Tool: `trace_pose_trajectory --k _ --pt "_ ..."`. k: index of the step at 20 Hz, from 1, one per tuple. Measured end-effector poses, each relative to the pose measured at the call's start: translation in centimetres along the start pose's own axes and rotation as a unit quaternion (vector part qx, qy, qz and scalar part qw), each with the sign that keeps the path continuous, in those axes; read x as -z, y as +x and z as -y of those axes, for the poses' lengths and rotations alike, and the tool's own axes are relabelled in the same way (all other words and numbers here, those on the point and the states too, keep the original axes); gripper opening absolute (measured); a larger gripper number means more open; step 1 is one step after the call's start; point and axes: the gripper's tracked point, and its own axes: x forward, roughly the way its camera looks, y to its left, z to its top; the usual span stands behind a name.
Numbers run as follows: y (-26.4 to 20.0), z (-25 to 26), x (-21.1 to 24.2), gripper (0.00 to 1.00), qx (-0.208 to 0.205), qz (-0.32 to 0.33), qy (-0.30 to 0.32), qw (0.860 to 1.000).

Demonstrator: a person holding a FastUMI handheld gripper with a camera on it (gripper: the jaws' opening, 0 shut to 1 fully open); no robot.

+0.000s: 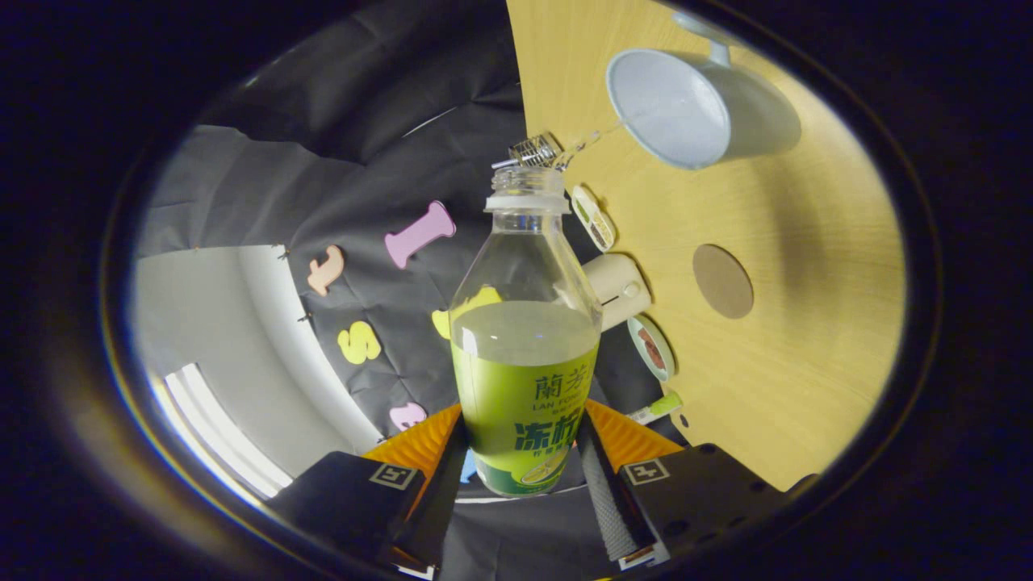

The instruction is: Take the bottle from table, then pour the juice into the cup, finally place the bottle on the coaster

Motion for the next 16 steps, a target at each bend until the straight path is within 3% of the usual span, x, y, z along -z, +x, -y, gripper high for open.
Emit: trace_pose_trajectory --k 16 --pt "0.1 -1.5 -0.3 0.77 -0.022 0.011 0.032 0.999"
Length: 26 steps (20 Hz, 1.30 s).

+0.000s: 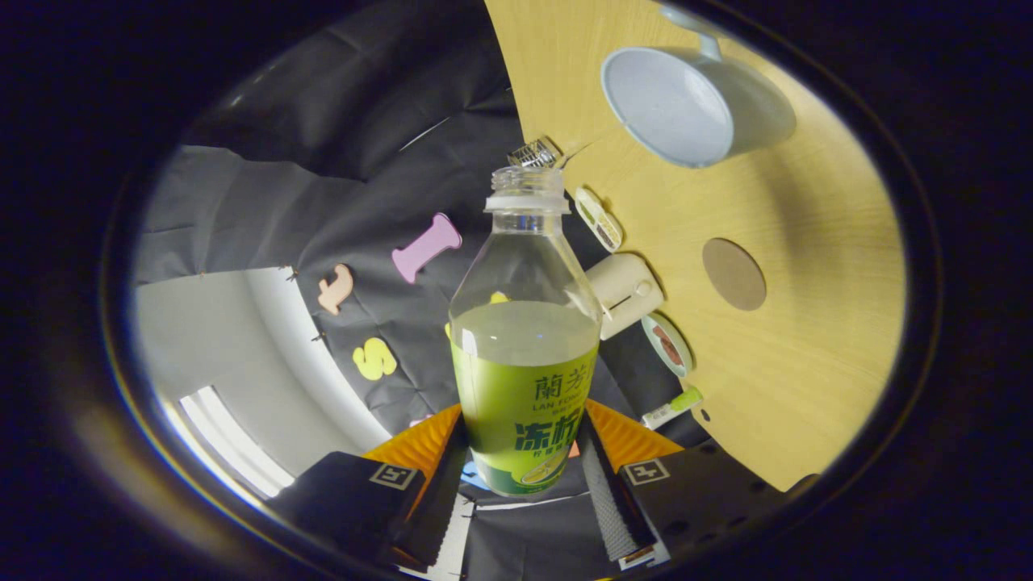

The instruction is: Take the bottle from table, then pour the juice into the cup, finally place the bottle on the coaster

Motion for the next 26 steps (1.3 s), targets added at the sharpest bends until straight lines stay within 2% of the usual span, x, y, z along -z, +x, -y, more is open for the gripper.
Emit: trace_pose_trajectory --k 7,18,26 --pt "-0.1 -0.7 -0.2 0.77 -0.012 0.003 0.013 1.0" --pt "-0.2 -0.4 -0.5 0.77 -0.007 0.006 0.006 1.0" --pt "-0.3 1.1 0.2 0.77 0.029 -0.01 -0.103 0.994"
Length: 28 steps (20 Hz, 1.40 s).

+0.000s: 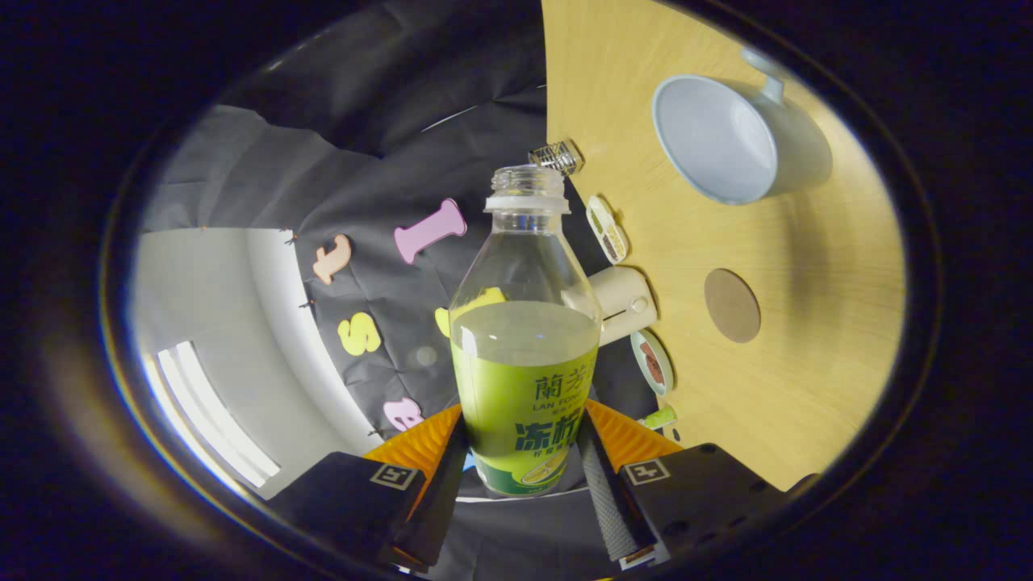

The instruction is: Take the bottle from table, then pour the juice into the cup, finally place the bottle on the coaster

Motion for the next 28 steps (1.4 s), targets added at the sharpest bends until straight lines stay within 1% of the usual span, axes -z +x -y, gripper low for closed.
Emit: trace_pose_trajectory --k 1,3,6,8,9,10,13,15,16,19,20,21,25,27,28 --pt "-0.1 0.3 0.1 0.77 0.006 -0.002 -0.019 1.0" --pt "-0.4 1.4 0.4 0.77 0.032 -0.007 -0.071 0.997" --pt "-1.3 3.1 0.9 0.77 0.072 -0.017 -0.147 0.986" --pt "-1.6 3.9 1.5 0.78 0.089 -0.03 -0.208 0.974" --pt "-1.7 4.3 1.6 0.77 0.099 -0.035 -0.239 0.965" --pt "-1.8 4.8 1.8 0.78 0.111 -0.04 -0.275 0.954" --pt "-2.6 5.9 2.3 0.78 0.142 -0.06 -0.377 0.913" --pt "-2.9 6.4 2.2 0.78 0.157 -0.068 -0.44 0.881" --pt "-3.0 6.7 2.1 0.78 0.165 -0.07 -0.472 0.863" --pt "-3.1 7.5 0.8 0.78 0.192 -0.067 -0.571 0.795" --pt "-3.1 7.7 0.3 0.78 0.2 -0.064 -0.596 0.775" --pt "-2.9 7.7 -0.2 0.79 0.205 -0.059 -0.615 0.759" --pt "-0.7 7.0 -1.7 0.79 0.211 -0.035 -0.672 0.709" --pt "0.5 6.5 -2.4 0.79 0.21 -0.022 -0.695 0.688" --pt "1.2 6.6 -2.8 0.79 0.21 -0.016 -0.703 0.68"
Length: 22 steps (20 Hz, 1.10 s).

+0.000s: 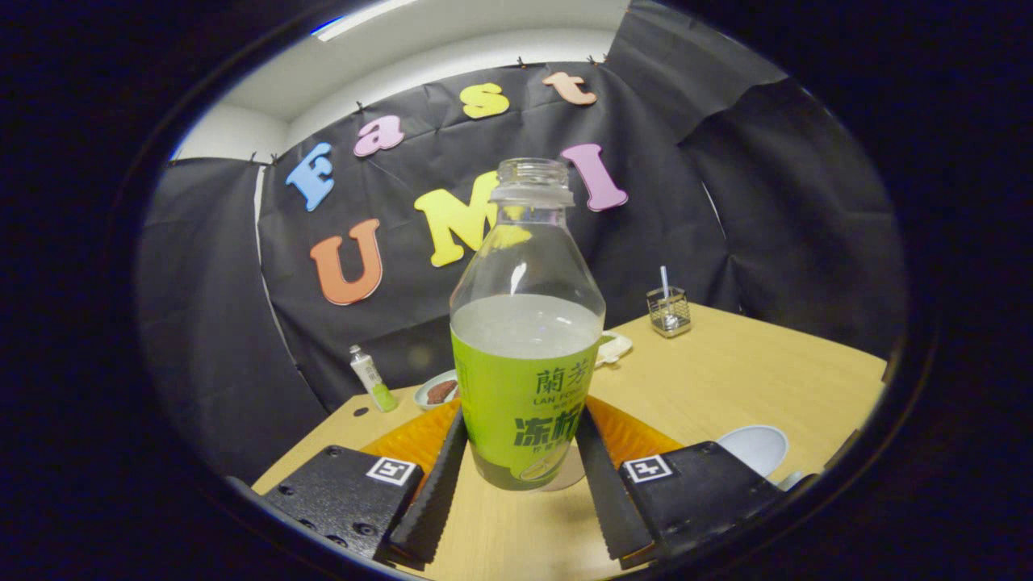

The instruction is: Take the bottle from table, then pour the juice into the cup, finally place the bottle on the coaster

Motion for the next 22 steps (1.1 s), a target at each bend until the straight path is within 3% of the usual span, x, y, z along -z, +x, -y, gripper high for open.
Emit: trace_pose_trajectory --k 9,17,22 --pt "5.1 0.4 1.6 0.79 0.036 -0.014 -0.096 0.995" --pt "8.8 0.1 5.1 0.8 0.044 -0.05 -0.135 0.989" --pt "10.2 0.6 6.8 0.8 0.042 -0.071 -0.129 0.988"
